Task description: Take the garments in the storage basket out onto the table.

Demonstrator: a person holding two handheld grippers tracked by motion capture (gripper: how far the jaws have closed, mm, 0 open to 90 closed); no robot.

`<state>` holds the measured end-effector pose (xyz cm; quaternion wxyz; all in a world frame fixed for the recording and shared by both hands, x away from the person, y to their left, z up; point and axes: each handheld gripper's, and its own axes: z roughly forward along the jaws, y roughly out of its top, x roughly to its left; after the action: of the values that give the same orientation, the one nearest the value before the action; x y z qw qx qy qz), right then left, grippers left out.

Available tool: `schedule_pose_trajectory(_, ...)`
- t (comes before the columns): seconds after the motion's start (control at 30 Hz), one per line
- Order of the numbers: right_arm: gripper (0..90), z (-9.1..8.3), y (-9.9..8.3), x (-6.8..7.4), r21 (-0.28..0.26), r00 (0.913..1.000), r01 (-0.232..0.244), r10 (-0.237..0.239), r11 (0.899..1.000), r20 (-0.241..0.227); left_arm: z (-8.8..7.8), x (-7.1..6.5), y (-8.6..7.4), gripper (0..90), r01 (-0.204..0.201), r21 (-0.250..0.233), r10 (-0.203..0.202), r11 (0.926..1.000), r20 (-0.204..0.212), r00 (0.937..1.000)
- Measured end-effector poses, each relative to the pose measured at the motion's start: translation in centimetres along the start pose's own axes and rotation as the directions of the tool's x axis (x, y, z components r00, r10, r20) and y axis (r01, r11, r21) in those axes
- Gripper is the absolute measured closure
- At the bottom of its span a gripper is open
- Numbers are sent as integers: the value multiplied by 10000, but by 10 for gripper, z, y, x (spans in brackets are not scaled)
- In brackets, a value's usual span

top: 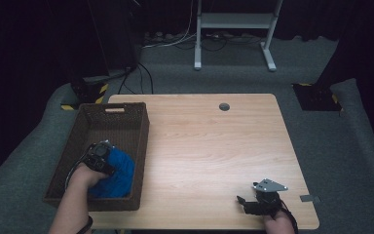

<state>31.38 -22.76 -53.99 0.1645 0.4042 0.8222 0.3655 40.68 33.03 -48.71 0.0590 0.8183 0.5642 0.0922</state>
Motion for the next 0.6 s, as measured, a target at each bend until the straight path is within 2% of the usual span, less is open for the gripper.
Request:
schedule_pose_trajectory(0.1,153,0,0,0,7,10000,25,-25,10000,13,-2,2,1,532,9,-6,-9,10000,-95,10000)
schedule_pose_trajectory(0.13,153,0,0,0,5,10000,24,-24,10000,11,-2,2,1,564,133,-16,-133,9999,-60,9999)
schedule_pose_trajectory(0.4,153,0,0,0,-8,10000,-15,15,10000,-14,-5,1,1,657,35,-176,-36,9998,-61,10000)
schedule_pose_trajectory(0.53,153,0,0,-1,-9,10000,-21,21,10000,-38,-12,0,0,678,177,-716,-177,9973,-4,9998)
schedule_pose_trajectory(0.6,153,0,0,-1,-8,10000,-23,23,10000,-57,-15,-1,0,683,109,-844,-109,9964,7,9999)
